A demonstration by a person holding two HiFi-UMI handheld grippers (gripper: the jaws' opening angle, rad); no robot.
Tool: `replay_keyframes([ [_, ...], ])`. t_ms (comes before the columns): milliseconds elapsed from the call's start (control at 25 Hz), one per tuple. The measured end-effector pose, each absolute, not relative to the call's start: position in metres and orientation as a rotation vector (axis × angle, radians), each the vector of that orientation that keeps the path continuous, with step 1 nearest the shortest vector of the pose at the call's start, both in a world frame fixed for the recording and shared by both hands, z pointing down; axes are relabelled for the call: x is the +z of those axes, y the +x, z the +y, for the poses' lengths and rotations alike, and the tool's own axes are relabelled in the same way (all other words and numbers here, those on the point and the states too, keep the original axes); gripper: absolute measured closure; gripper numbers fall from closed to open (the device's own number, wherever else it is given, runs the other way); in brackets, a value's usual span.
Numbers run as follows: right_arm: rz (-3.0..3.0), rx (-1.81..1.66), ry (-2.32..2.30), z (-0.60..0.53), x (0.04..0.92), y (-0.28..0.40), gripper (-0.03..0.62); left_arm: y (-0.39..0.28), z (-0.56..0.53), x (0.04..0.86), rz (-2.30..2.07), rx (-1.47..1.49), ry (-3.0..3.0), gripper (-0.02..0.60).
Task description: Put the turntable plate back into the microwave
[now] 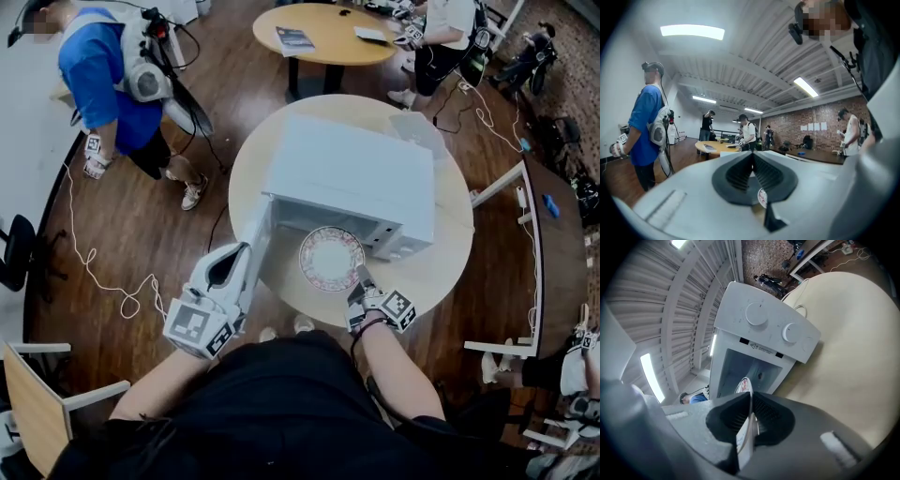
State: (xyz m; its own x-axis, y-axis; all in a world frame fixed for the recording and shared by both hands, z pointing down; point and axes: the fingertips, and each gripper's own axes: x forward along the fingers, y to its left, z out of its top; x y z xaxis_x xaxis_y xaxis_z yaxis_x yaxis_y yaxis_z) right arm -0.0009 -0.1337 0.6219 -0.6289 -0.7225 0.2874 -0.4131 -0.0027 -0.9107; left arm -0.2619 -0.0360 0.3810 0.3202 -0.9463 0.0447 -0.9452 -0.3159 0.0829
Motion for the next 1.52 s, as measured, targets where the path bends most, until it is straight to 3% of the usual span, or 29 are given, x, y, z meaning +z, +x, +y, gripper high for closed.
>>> replay_keyframes([
  [1520,2.021,-1.68,-1.211,-0.204,0.638,-0.032,0.573,-0.283,-0.045,0.379,-1.879,0.095,2.366,0.577],
])
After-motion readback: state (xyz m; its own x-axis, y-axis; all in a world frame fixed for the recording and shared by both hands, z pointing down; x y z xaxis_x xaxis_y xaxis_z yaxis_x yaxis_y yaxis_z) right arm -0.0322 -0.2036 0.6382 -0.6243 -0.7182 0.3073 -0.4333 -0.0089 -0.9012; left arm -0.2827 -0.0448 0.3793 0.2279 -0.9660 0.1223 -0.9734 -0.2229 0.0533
